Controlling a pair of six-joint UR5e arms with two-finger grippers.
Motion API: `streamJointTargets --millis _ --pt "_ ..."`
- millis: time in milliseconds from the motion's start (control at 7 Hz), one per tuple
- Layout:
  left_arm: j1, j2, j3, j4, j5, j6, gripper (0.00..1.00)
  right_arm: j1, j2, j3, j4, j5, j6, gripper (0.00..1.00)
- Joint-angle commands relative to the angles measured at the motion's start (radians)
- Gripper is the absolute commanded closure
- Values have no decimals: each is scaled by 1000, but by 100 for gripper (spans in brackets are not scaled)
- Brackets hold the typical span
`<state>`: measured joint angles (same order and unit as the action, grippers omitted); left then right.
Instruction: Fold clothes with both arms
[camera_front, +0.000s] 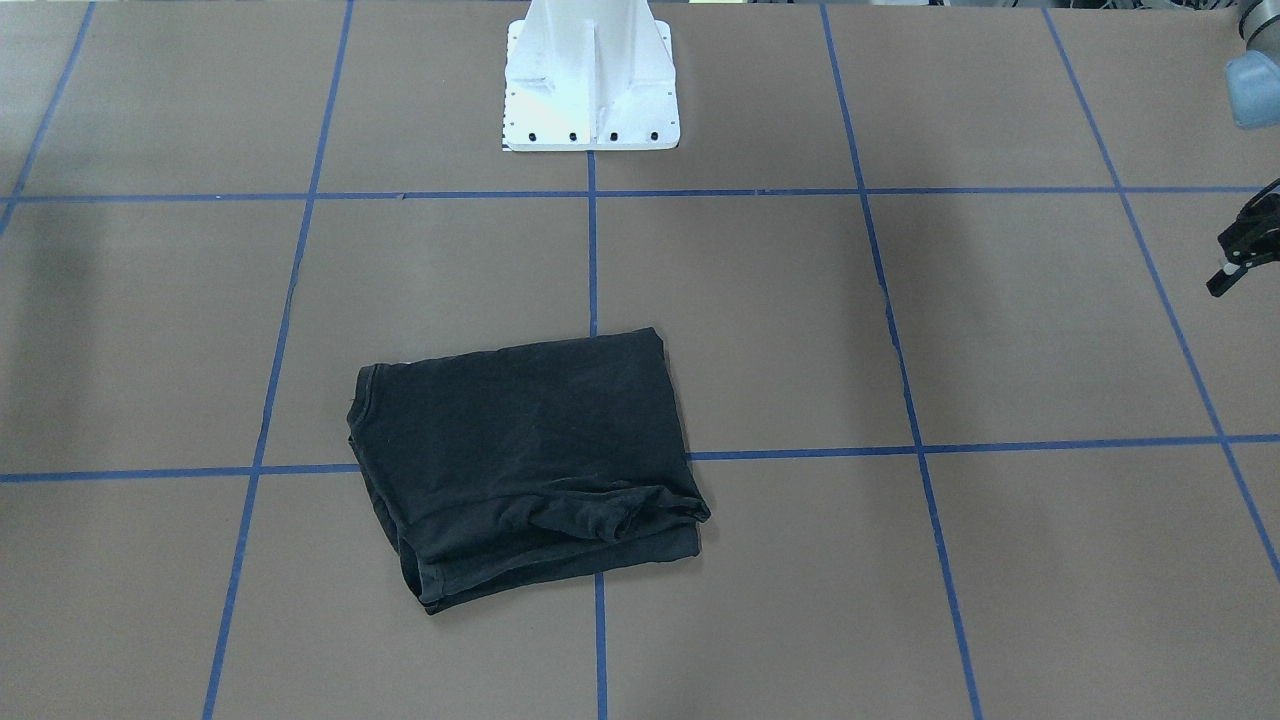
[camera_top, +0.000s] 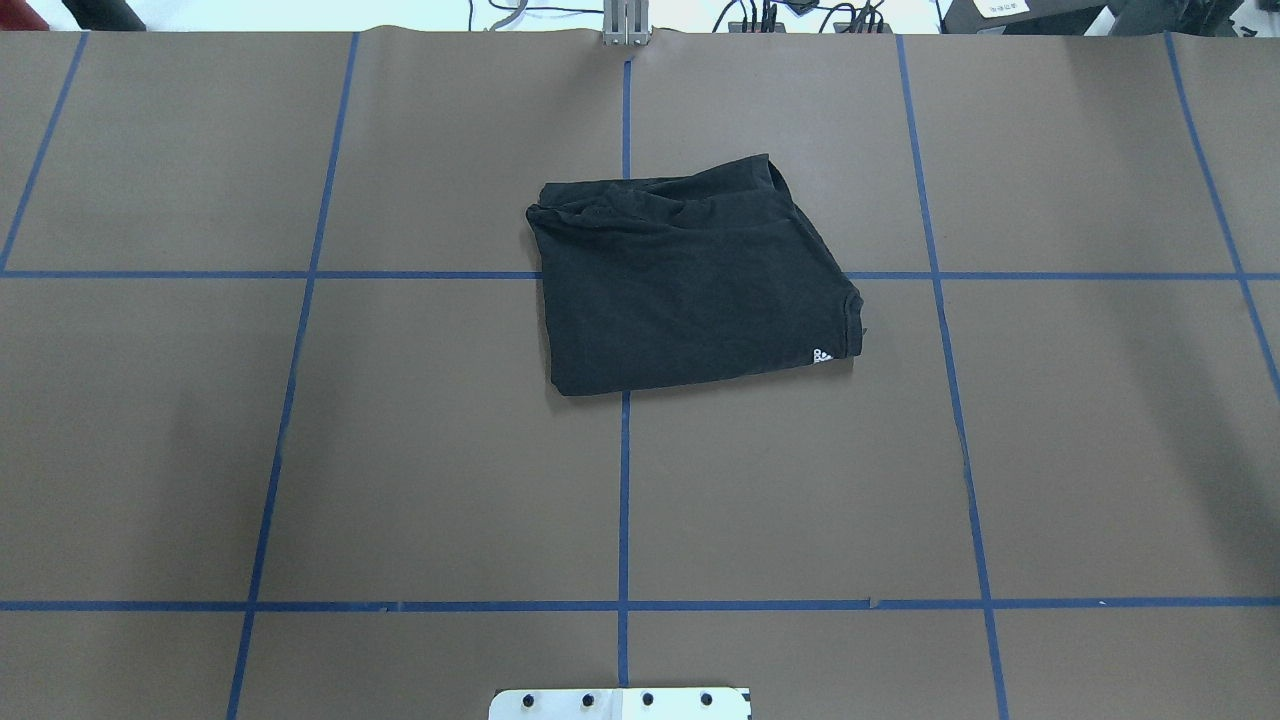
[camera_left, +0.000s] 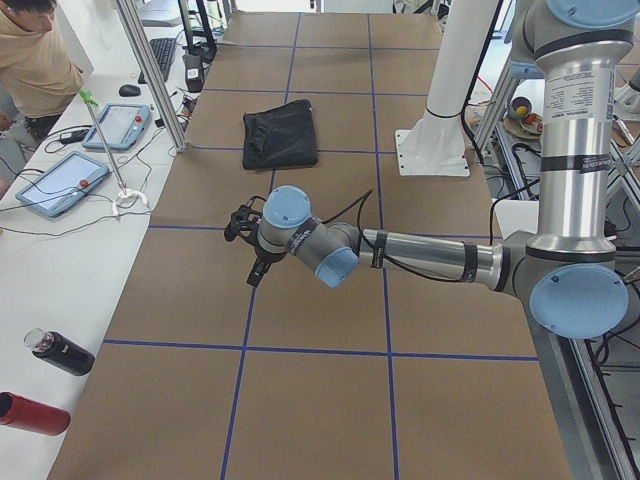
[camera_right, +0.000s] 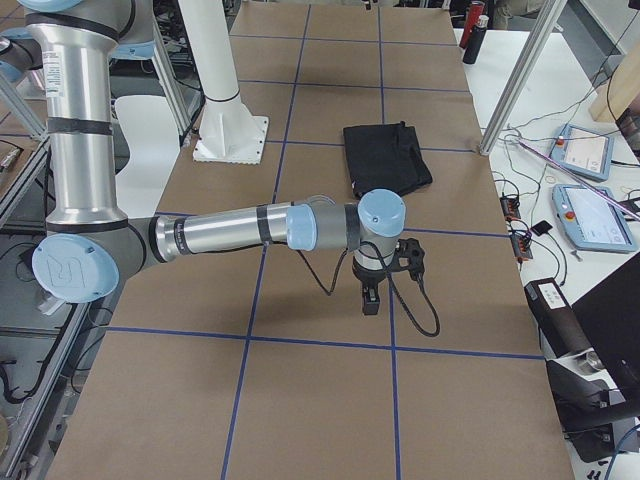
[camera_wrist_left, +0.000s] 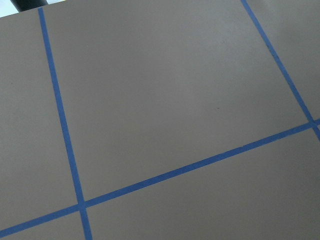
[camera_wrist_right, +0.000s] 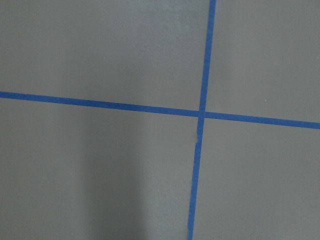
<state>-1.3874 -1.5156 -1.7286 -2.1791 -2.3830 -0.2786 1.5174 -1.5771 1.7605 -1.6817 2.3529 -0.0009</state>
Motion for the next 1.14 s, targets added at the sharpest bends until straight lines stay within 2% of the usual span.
streamJointTargets --millis 0,286,571,857,1000 --pt "1 26 -63 -7 -22 -1 0 -8 -14 8 4 -14 2 0" --pt "-7 57 -81 2 -21 -1 0 -8 -3 34 4 15 -7 0" --pt "-30 86 -80 68 -22 44 0 -10 -4 34 2 19 -7 0" --pt "-102 80 -81 260 -21 102 0 -14 0 34 2 8 -8 0" --pt "-136 78 -72 287 -7 201 0 -16 0 34 2 8 -8 0"
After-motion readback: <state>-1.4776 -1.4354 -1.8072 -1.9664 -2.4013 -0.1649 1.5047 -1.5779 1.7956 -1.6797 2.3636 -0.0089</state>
